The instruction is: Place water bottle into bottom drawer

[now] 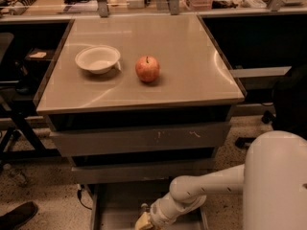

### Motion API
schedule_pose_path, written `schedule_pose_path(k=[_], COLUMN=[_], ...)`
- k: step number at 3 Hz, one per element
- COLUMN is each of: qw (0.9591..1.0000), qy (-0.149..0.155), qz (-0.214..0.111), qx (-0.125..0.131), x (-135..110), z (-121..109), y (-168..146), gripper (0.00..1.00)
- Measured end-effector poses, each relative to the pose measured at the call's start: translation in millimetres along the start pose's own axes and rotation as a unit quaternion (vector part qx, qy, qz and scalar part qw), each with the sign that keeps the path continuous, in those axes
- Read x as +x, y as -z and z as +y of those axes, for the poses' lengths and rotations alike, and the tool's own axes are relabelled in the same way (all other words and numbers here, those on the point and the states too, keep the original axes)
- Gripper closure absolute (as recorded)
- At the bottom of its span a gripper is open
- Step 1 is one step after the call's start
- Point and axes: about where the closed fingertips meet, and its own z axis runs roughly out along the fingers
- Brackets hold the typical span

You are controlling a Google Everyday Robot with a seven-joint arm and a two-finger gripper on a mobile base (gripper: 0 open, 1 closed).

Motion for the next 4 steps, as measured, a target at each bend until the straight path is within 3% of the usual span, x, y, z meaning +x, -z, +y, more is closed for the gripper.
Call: schedule_pose_path(k=[1, 2, 4], qw=[0.9985, 0.9966, 0.9958], qy=[-0.031, -0.048, -0.05], qz=[-0.039, -0.057, -0.065], qx=[-0.024, -0.034, -0.041], x=[-16.7, -32.3, -36.8], z=[-24.6, -41.4, -43.4], y=[-25.7, -42.0, -51.9], gripper=[1.0, 1.0, 1.0])
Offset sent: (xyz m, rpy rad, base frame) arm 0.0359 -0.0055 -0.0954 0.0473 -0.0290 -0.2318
